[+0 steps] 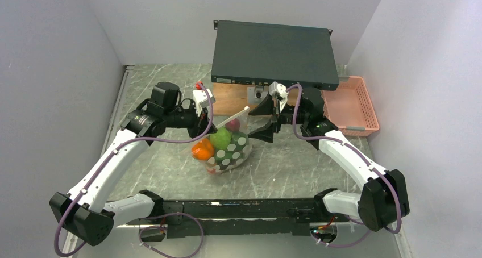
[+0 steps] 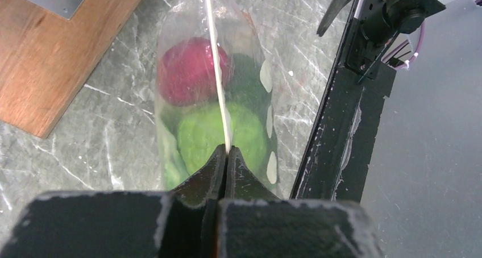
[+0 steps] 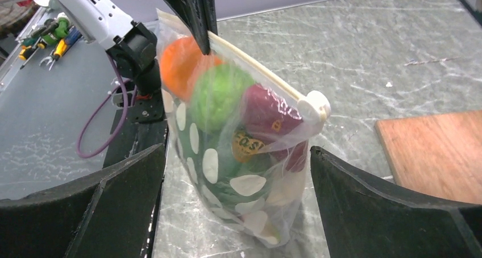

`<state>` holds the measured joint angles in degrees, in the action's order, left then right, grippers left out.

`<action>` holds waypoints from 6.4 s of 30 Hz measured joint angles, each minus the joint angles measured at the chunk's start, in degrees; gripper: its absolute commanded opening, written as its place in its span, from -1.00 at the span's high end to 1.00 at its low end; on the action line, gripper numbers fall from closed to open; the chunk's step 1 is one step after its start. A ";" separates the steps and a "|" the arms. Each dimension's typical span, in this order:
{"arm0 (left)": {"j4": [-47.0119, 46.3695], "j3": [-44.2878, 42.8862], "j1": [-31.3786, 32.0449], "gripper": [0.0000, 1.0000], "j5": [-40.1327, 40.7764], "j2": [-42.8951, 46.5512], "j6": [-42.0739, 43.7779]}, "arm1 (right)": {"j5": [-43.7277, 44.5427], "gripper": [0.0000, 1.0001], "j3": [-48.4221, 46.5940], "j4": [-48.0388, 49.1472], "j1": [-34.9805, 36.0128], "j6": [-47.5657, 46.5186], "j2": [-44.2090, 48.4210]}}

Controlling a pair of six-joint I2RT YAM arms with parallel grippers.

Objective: Open the zip-top bag and remove the fake food
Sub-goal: Pick up the zipper food storage bag at the center of the board, then unzip the zipper food storage bag at the center of the board.

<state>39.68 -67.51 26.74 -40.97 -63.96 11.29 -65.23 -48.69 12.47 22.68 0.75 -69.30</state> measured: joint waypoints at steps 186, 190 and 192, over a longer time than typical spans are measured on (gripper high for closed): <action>-30.73 4.09 10.71 1.00 2.27 -2.78 -5.88 | -5.62 1.00 -8.04 -8.66 -3.41 -3.58 -0.61; -28.79 5.20 9.46 1.00 2.40 -1.49 -5.18 | -5.51 1.00 -8.04 -8.52 -4.76 -3.65 -0.52; -27.50 5.95 8.76 1.00 2.67 -0.68 -4.66 | -5.29 1.00 -8.04 -8.76 -5.51 -3.76 -0.48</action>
<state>12.19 -61.56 35.51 -38.30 -64.64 6.63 -70.52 -56.73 3.70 17.17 -3.01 -69.78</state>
